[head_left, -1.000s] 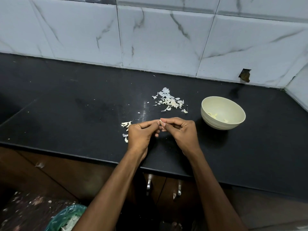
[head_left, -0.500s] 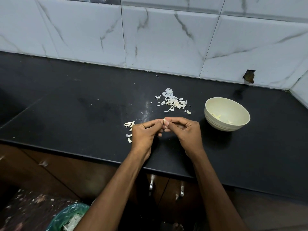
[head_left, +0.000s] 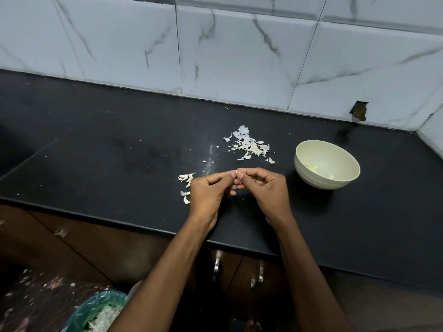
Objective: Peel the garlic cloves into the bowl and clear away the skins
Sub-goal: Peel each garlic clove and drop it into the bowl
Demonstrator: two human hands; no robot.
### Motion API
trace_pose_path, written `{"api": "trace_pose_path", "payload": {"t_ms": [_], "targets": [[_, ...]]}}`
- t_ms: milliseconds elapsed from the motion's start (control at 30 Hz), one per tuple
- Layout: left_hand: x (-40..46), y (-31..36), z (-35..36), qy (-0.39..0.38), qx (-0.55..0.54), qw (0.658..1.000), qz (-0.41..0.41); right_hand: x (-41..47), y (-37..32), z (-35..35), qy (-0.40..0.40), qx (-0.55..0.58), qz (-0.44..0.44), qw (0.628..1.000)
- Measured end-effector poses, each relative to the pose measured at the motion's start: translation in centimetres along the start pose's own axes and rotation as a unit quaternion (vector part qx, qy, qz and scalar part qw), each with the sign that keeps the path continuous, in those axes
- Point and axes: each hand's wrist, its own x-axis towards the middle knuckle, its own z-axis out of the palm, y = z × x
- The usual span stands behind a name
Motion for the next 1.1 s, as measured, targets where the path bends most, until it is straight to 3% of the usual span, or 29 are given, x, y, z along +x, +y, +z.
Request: {"api": "trace_pose_path", "payload": {"t_ms": [333,667,1100], "targets": [[-0.04,-0.10,0.01,-0.008,0.019,1.000,0.006,-0.16,0.03,0.03,0.009,-0.033,-0.007,0.999],[0.16,-0.51,0.07,0.007,0.088,0.996,0.031,0.07,-0.21,0.07,0.011,0.003,0.042,0.999],[-0.20,-0.17,-0.05,0.012,0.120,0.990,0.066,-0.30,-0.03,-0.06,-0.016,-0.039,0.012,0.999]]}}
